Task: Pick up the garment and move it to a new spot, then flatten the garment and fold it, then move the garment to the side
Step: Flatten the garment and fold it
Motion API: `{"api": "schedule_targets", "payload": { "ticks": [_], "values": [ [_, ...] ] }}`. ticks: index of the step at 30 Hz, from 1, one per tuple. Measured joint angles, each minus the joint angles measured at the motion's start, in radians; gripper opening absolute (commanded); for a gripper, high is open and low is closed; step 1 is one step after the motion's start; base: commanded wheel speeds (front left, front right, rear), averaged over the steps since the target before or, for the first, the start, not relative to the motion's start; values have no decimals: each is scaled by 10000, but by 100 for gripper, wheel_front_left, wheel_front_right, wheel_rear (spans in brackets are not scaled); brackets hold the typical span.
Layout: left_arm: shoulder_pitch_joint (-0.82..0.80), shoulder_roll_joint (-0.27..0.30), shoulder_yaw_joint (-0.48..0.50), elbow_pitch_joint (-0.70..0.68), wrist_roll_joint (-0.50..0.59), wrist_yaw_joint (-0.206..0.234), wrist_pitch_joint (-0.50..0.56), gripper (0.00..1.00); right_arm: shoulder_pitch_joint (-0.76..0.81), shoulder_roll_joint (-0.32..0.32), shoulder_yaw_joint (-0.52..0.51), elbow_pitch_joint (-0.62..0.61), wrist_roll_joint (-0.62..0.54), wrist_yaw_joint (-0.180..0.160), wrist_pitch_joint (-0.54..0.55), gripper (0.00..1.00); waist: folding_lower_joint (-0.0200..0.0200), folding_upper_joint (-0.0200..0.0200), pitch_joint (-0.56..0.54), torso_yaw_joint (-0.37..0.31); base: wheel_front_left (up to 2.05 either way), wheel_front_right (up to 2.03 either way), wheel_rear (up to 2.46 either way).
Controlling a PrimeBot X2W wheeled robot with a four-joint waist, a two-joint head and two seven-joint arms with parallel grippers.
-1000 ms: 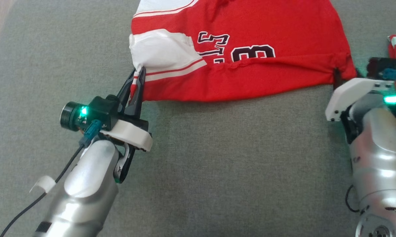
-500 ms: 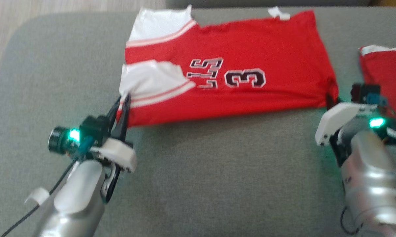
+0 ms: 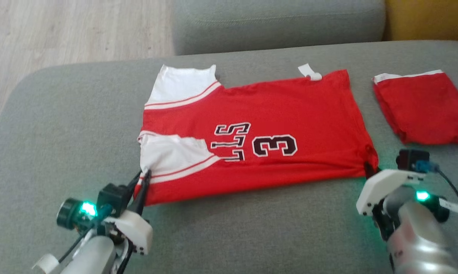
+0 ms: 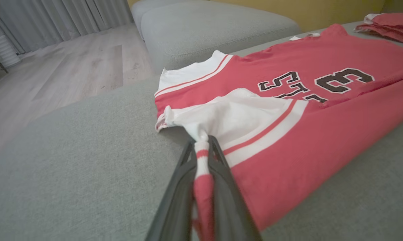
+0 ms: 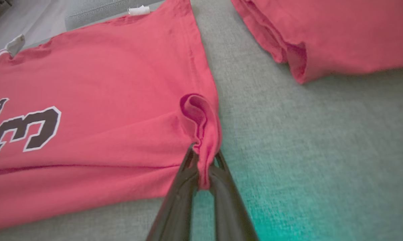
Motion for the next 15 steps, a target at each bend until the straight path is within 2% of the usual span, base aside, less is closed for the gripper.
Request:
{"api": "schedule_targets", "payload": {
  "ticks": [3,10,11,12,13,14,15],
  "values": [
    [249,38,-52,-211,-86,0,134,0,635,6,257,-779,527,0,111,0,0,0,-57,-122,0,0,0],
    [204,25,-56,-253,-242,2,161,0,1200,27,330,-2257,859,2,94,0,2,0,245,-135,0,0,0],
    [179,17,-56,-245,-242,2,159,0,1238,27,357,-2424,926,2,46,35,3,0,304,-125,0,0,0],
    [151,0,-56,-232,-242,2,151,5,1261,27,351,-2581,947,2,-17,100,3,0,358,-113,0,0,0],
    [127,-19,-48,-209,-245,10,138,41,1281,27,337,-2750,965,2,-90,100,3,0,405,-102,0,0,0],
    [106,-29,-36,-180,-245,75,31,100,1323,25,324,-2970,907,0,-257,100,3,0,452,-90,0,0,0],
    [73,-38,-25,-153,-245,151,-44,100,1385,21,295,-3204,828,0,-443,100,3,0,495,-79,0,0,0]
  ]
}}
